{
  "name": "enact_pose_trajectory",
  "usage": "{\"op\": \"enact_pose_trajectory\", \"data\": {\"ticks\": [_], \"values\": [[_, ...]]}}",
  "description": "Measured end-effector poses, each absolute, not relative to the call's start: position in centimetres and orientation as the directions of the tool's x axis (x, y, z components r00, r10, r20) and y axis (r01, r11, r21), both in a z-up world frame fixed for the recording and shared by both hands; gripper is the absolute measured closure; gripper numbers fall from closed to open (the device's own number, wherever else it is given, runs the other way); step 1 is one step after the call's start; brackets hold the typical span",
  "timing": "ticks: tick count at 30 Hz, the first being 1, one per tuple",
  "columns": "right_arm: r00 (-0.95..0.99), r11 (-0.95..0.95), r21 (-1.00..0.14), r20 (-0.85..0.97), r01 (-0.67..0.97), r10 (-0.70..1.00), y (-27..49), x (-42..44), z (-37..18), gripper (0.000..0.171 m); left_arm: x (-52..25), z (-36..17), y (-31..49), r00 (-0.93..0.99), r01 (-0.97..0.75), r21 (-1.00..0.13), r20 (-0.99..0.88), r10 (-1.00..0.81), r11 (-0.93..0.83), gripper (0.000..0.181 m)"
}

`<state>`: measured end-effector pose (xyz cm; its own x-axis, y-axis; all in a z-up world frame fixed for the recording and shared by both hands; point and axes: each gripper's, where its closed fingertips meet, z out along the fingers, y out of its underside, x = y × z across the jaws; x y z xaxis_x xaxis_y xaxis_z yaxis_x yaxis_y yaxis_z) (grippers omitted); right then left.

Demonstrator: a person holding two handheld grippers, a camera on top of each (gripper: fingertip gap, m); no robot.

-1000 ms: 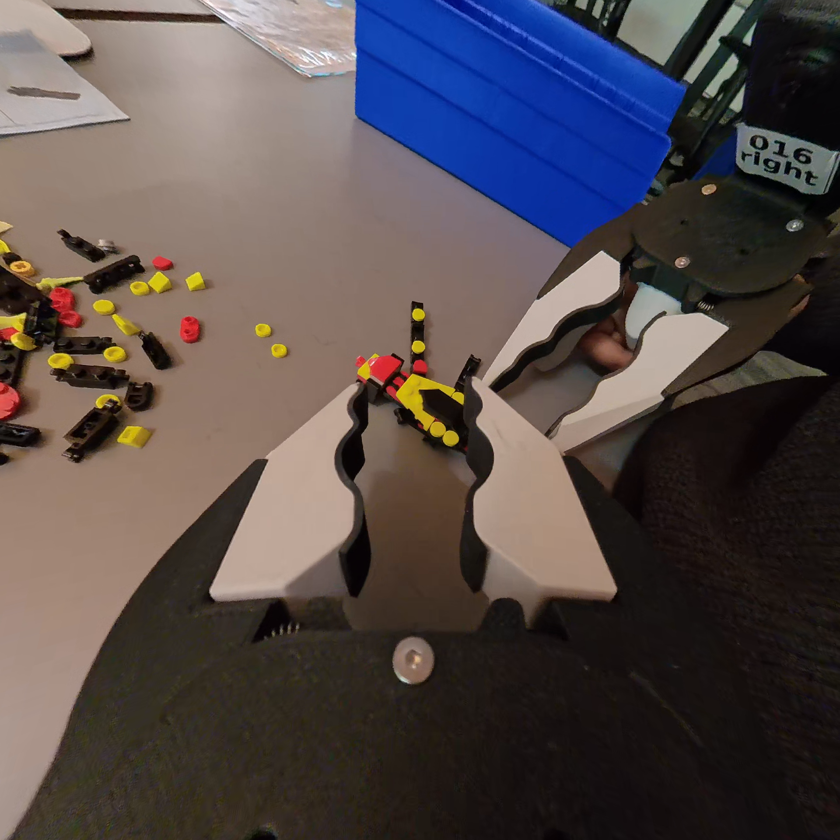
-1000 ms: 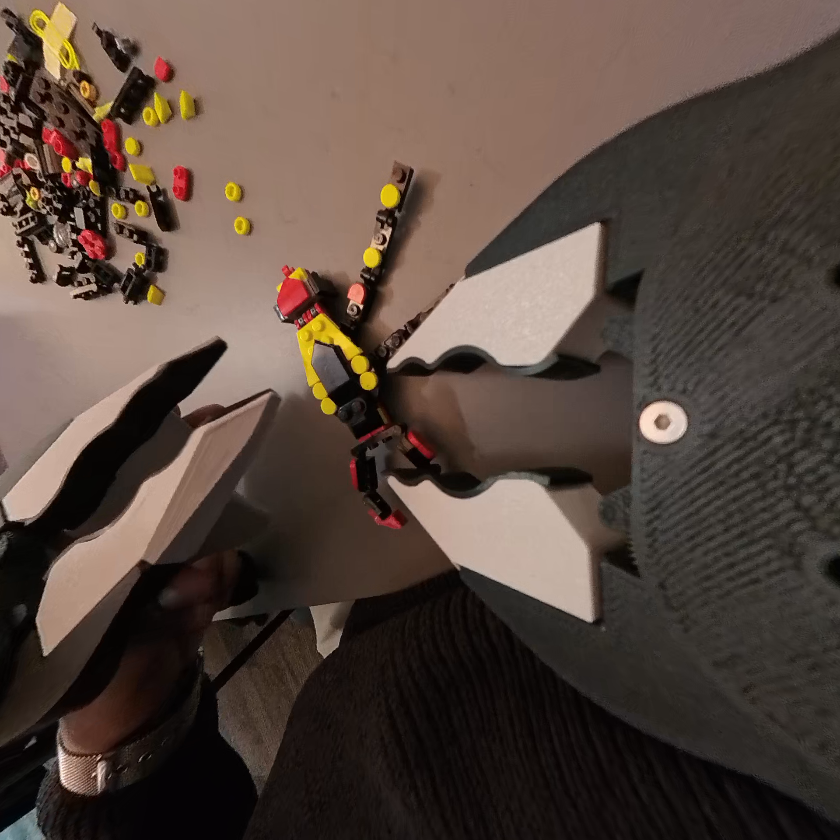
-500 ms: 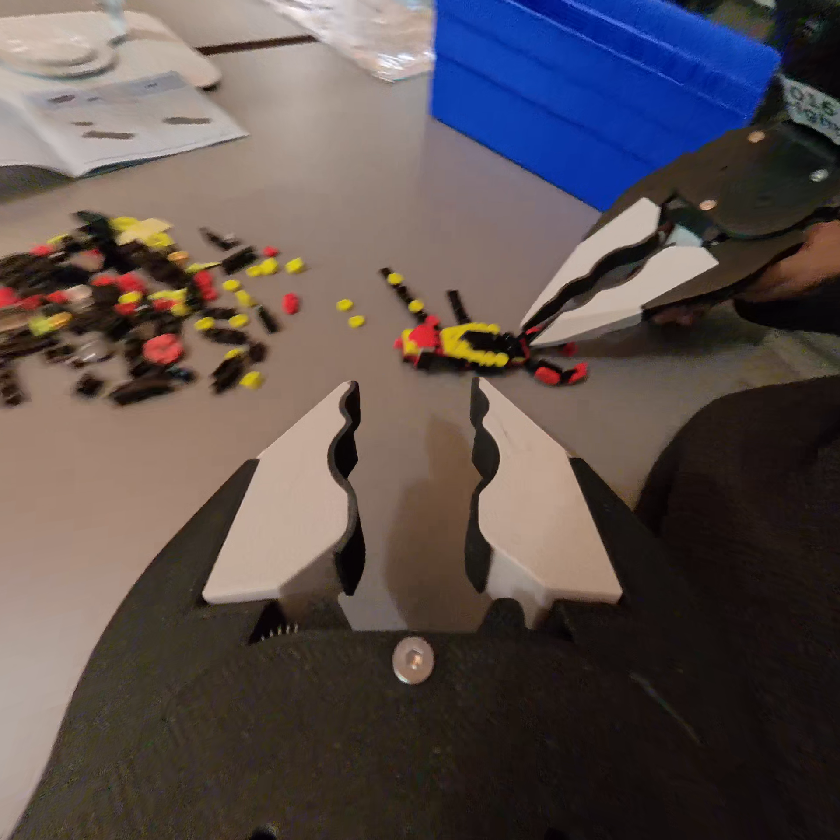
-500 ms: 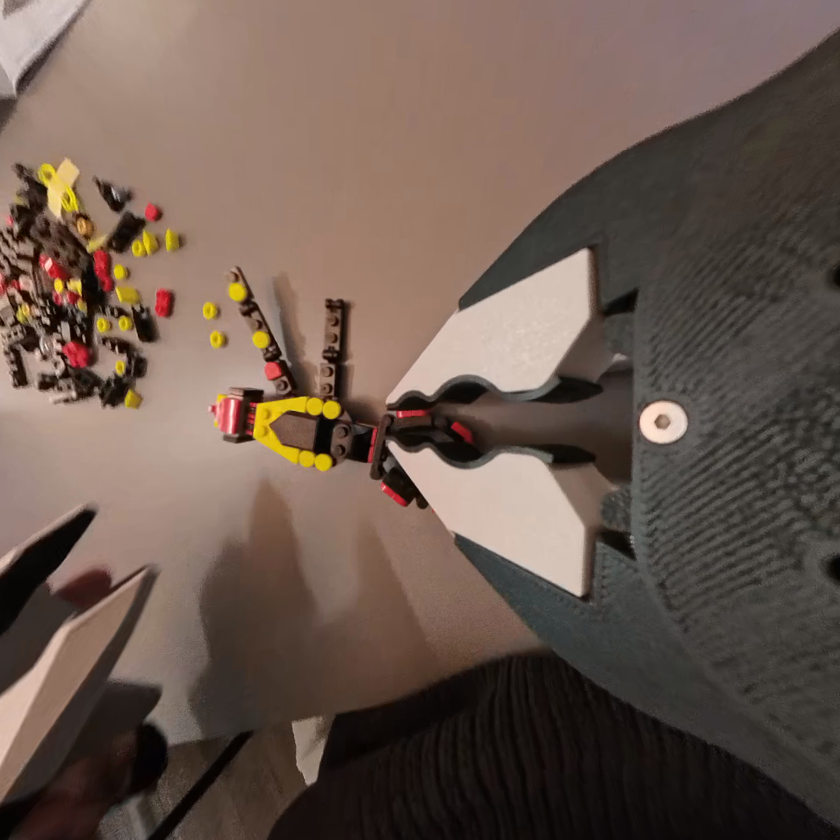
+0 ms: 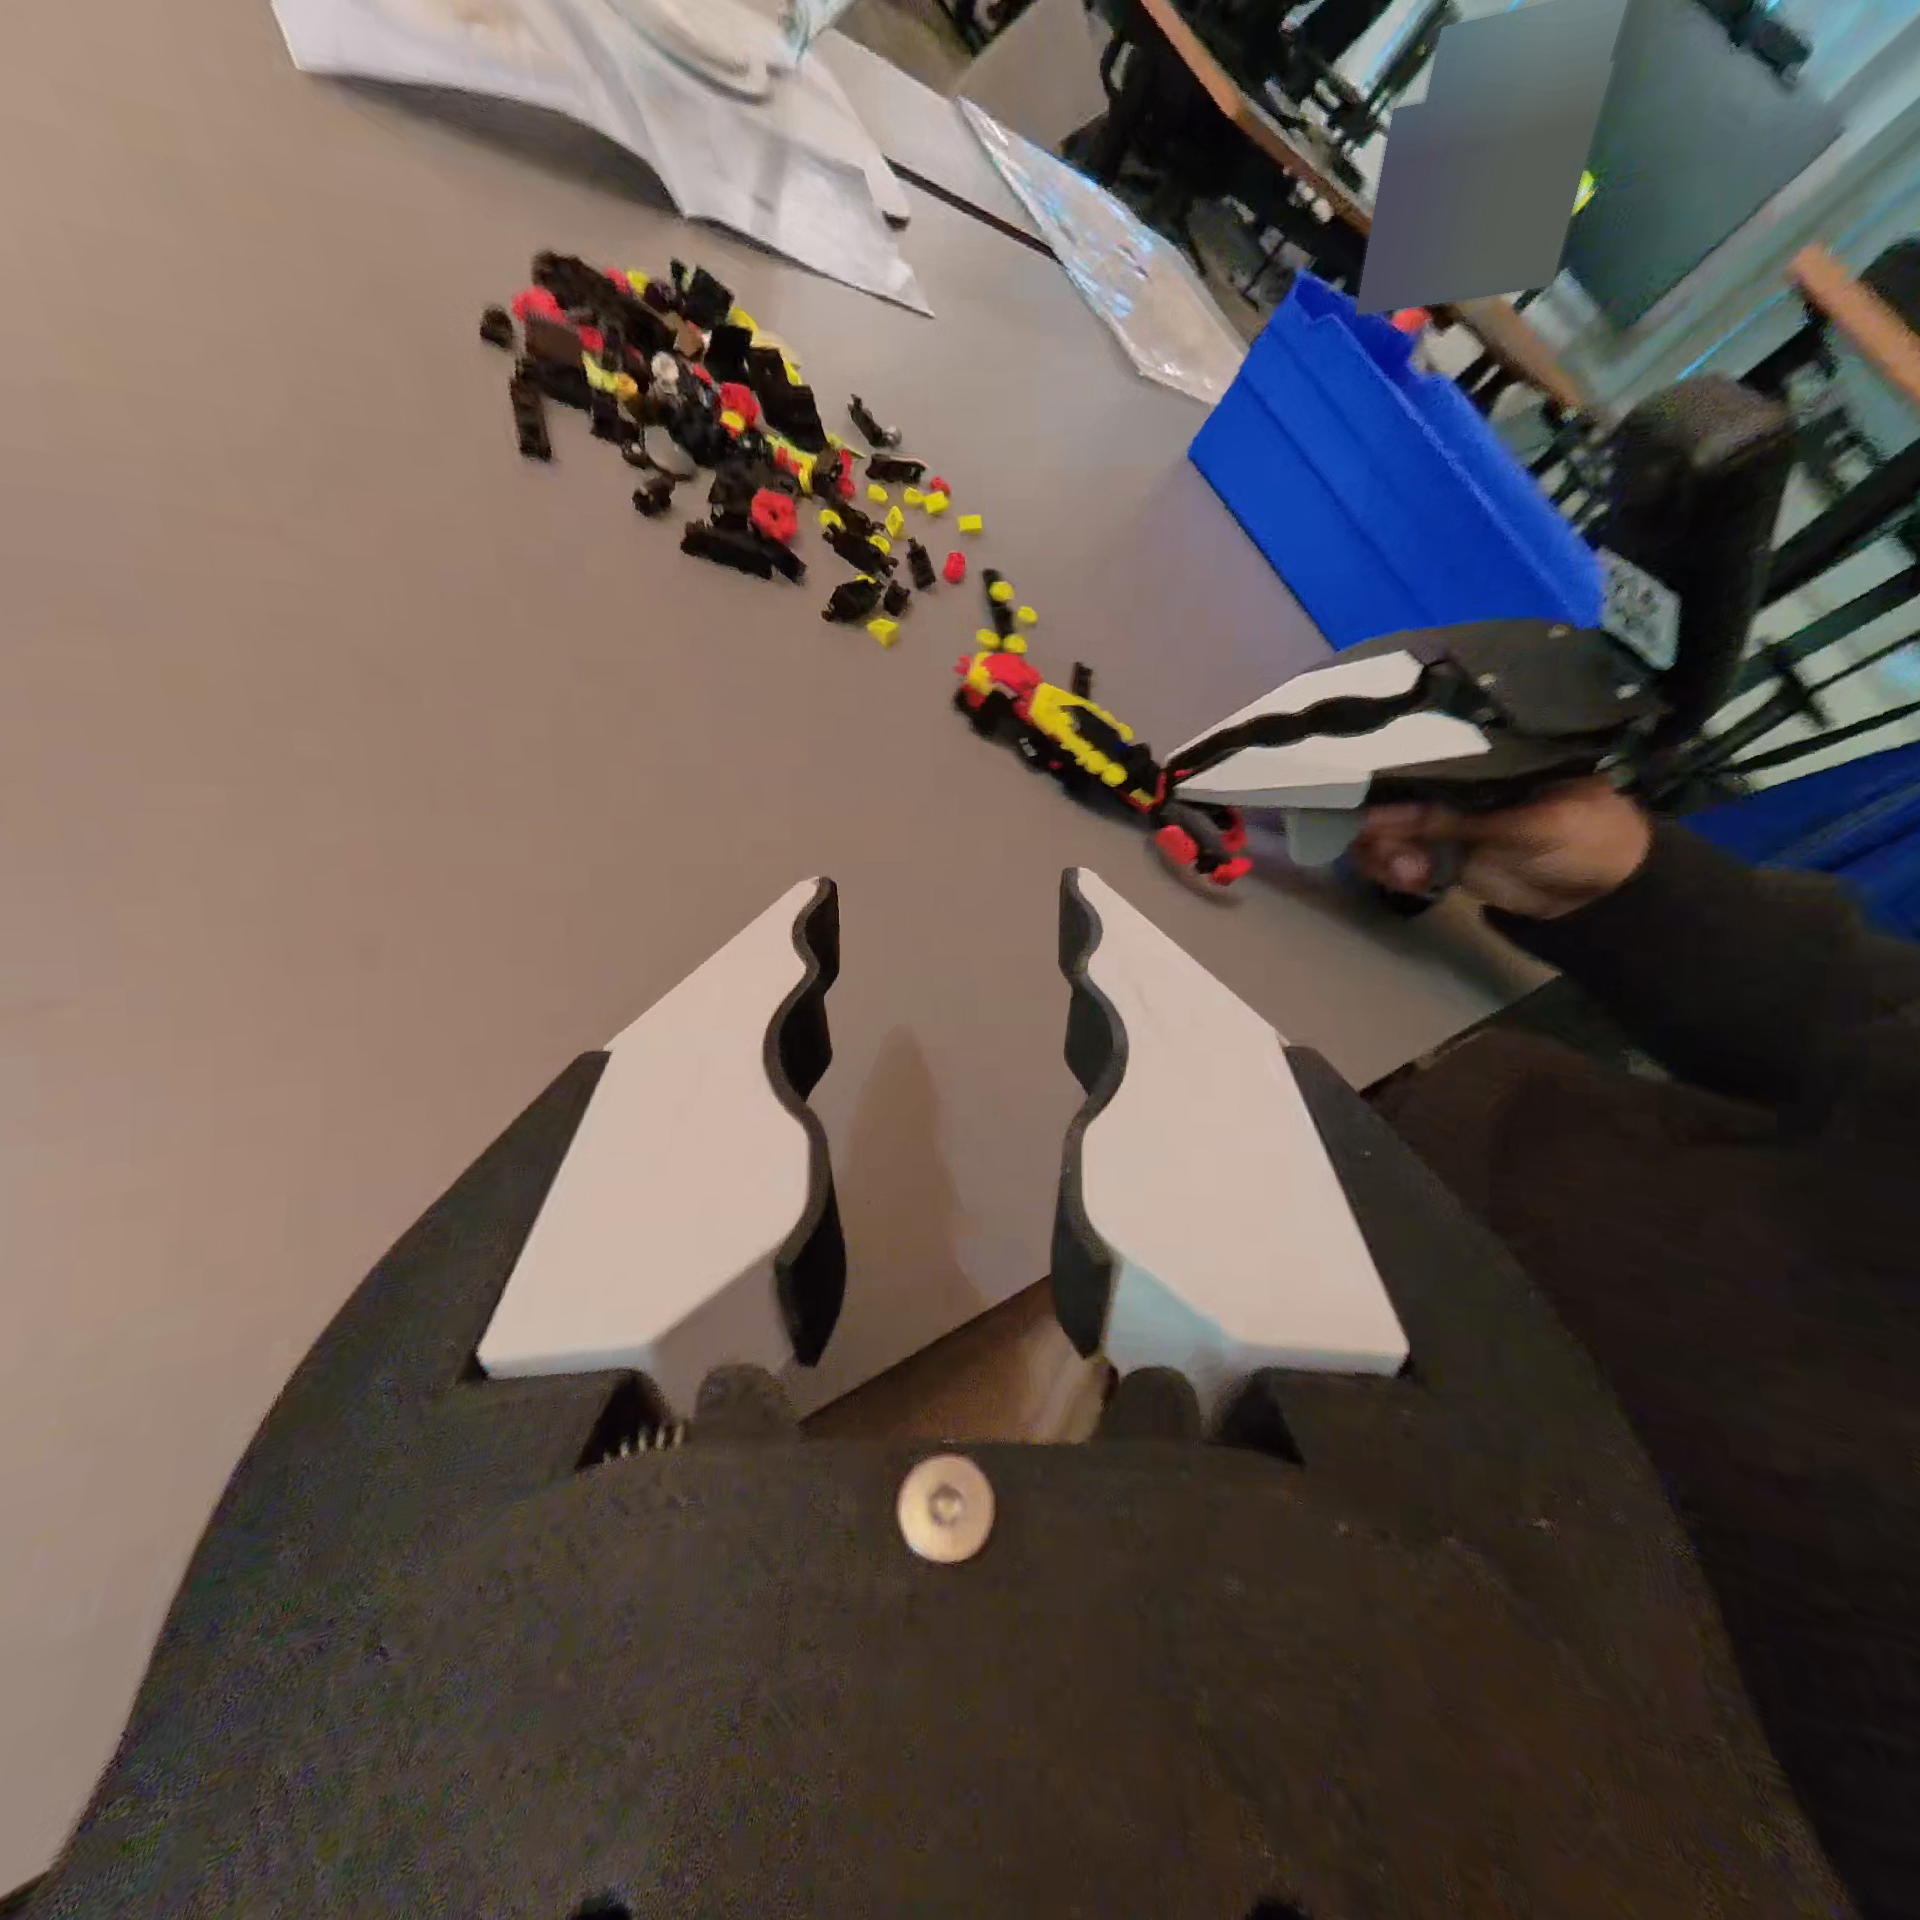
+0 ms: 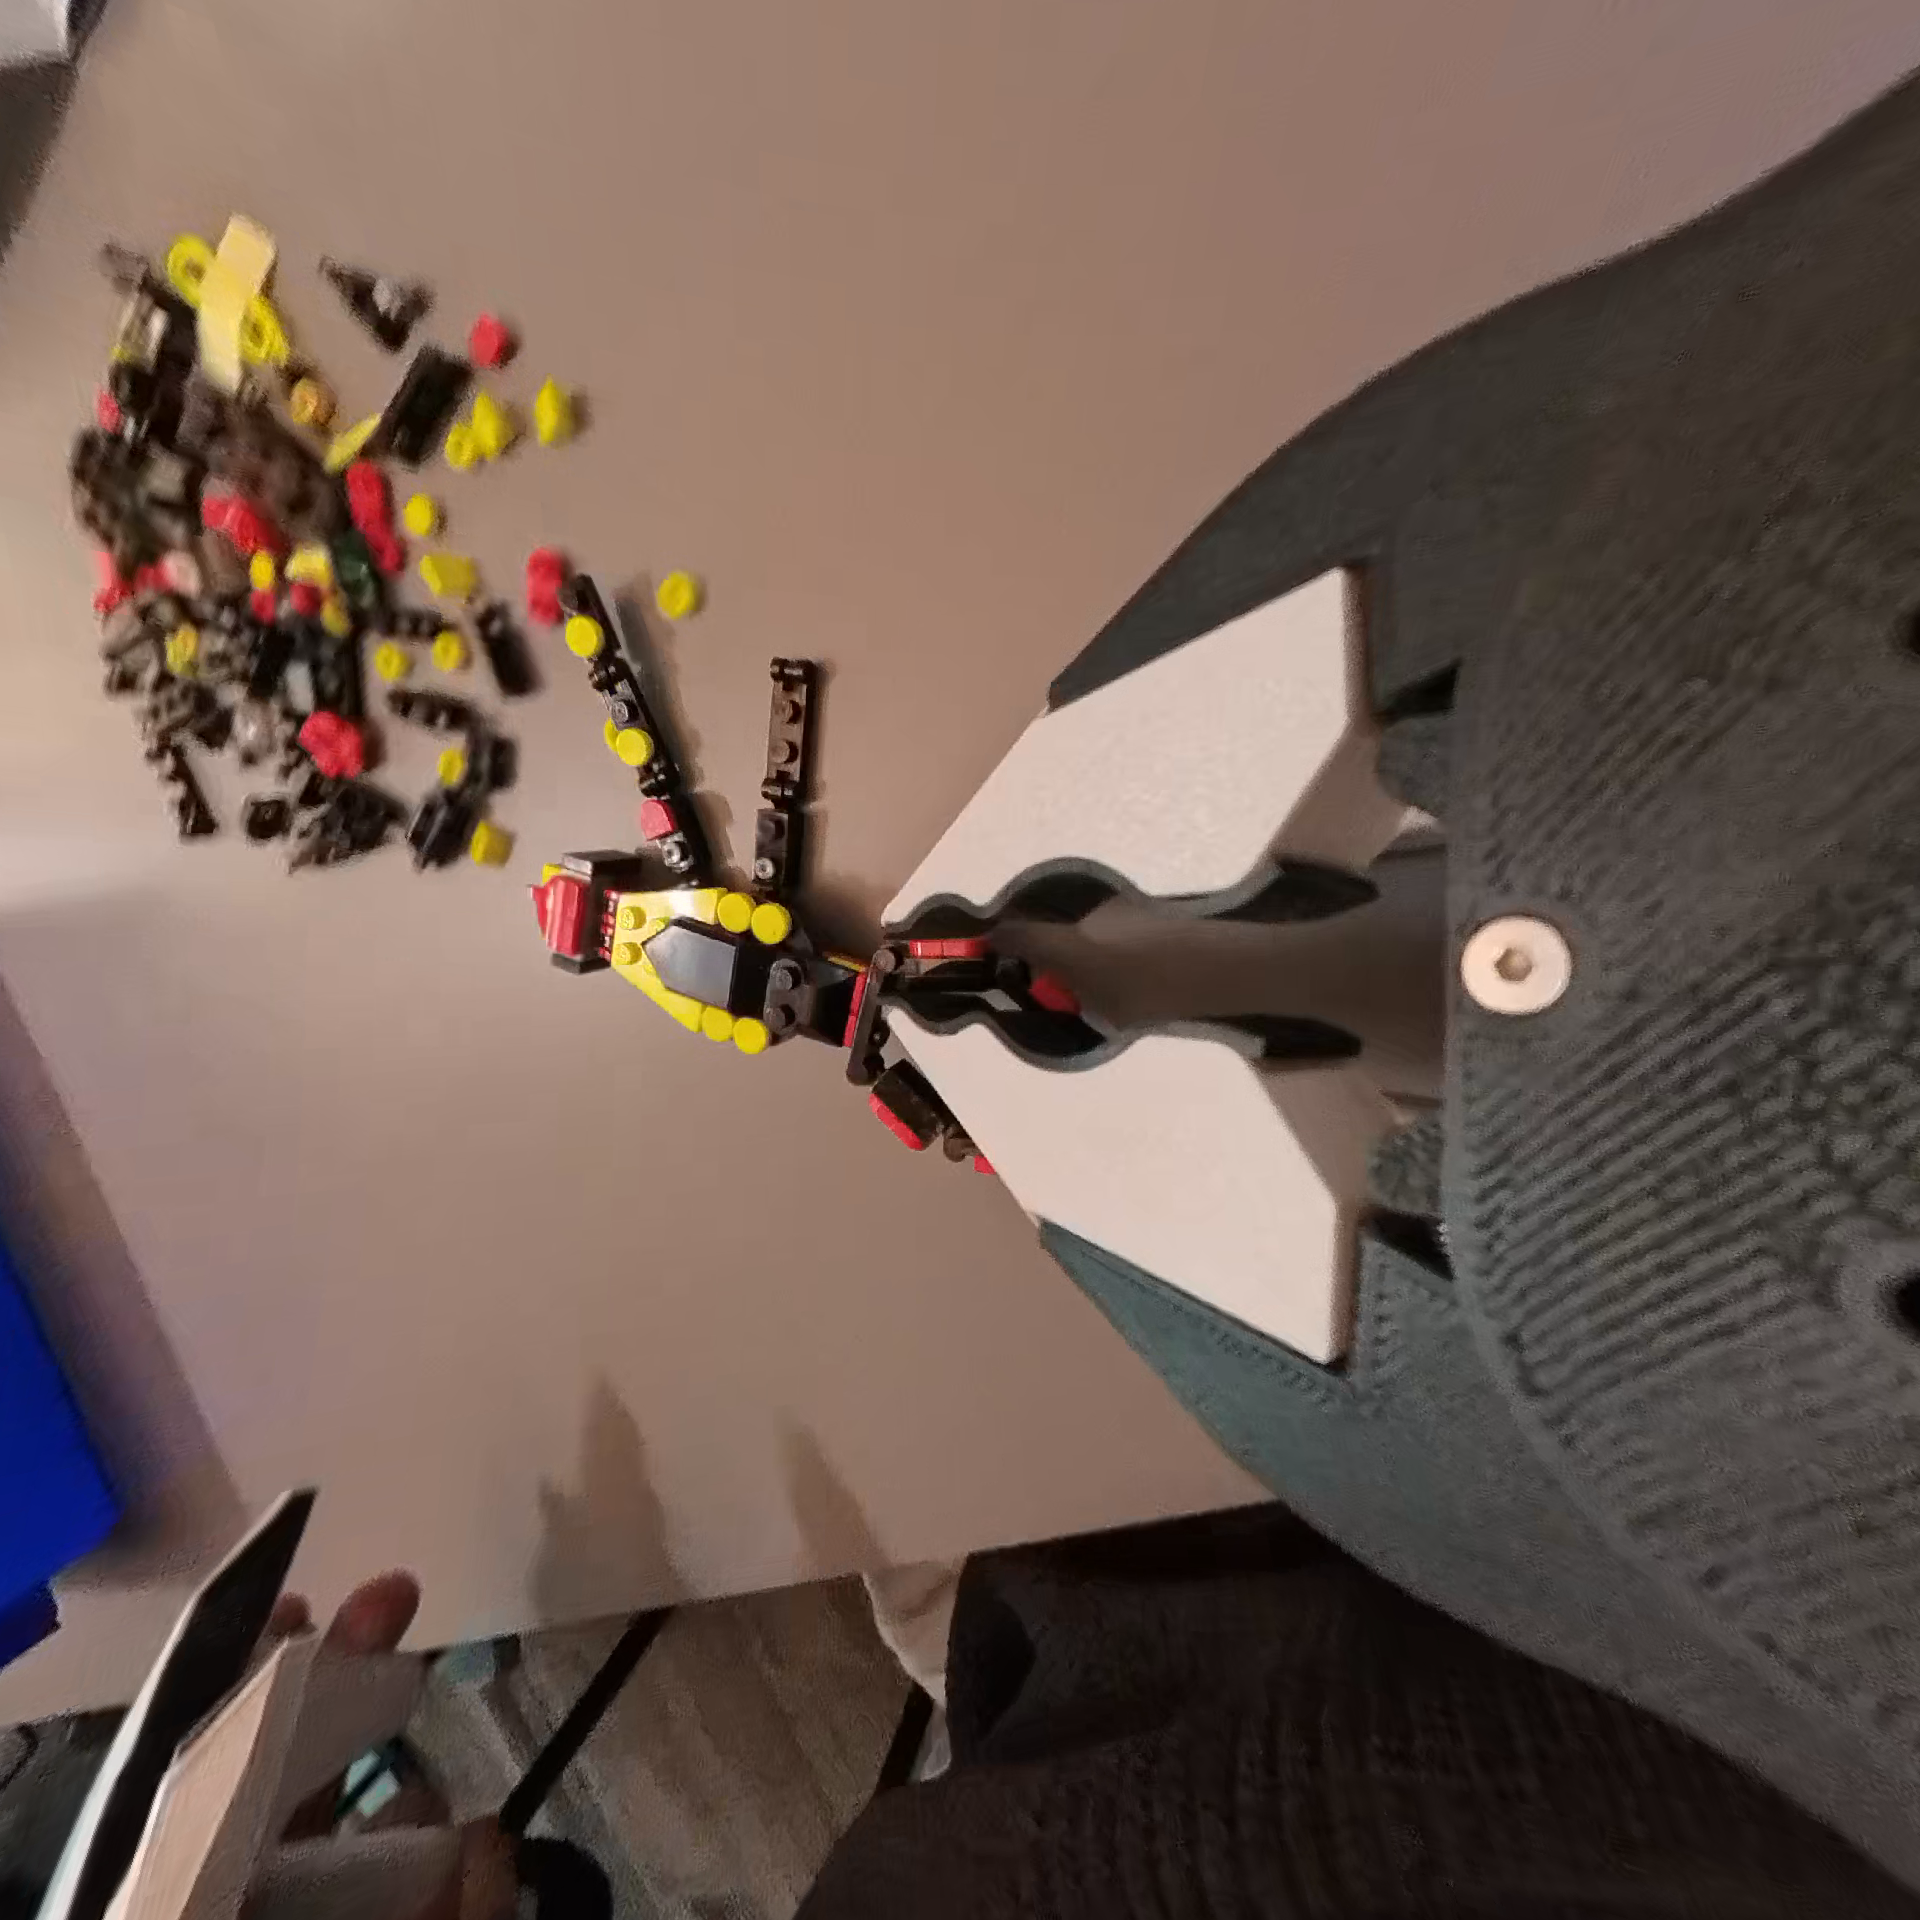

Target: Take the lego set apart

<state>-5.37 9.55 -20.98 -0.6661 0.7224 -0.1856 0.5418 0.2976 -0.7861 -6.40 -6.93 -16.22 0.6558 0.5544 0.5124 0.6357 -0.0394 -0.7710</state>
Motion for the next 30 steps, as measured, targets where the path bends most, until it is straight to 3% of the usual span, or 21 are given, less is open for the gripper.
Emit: {"op": "enact_pose_trajectory", "data": {"ticks": [3,9,13,19,25,30], "values": [[-0.711,0.332,-0.791,-0.176,0.514,0.681,6.1,-5.7,-20.9,0.163,-6.6,-15.8,-7.5,0.637,0.652,-0.758,0.551,0.540,0.004,0.141],[-0.782,0.412,-0.782,-0.148,0.467,0.606,2.0,-4.7,-21.1,0.162,-4.9,-17.7,-10.9,0.602,0.623,-0.782,0.446,0.662,-0.040,0.141],[-0.823,0.502,-0.781,-0.027,0.371,0.567,1.2,-4.5,-21.6,0.162,-1.5,-19.1,-15.0,0.527,0.649,-0.760,0.424,0.736,-0.027,0.142],[-0.819,0.504,-0.790,0.006,0.348,0.574,-0.2,-4.1,-20.6,0.143,1.7,-18.7,-19.5,0.427,0.634,-0.772,0.404,0.809,0.051,0.144],[-0.783,0.609,-0.768,0.249,0.199,0.570,1.4,-3.6,-19.3,0.140,1.3,-17.7,-17.7,0.491,0.593,-0.805,0.363,0.792,0.001,0.145],[-0.751,0.557,-0.796,0.215,0.235,0.624,4.0,-2.0,-18.9,0.140,-0.6,-17.0,-13.8,0.591,0.530,-0.841,0.277,0.757,-0.106,0.145]]}}
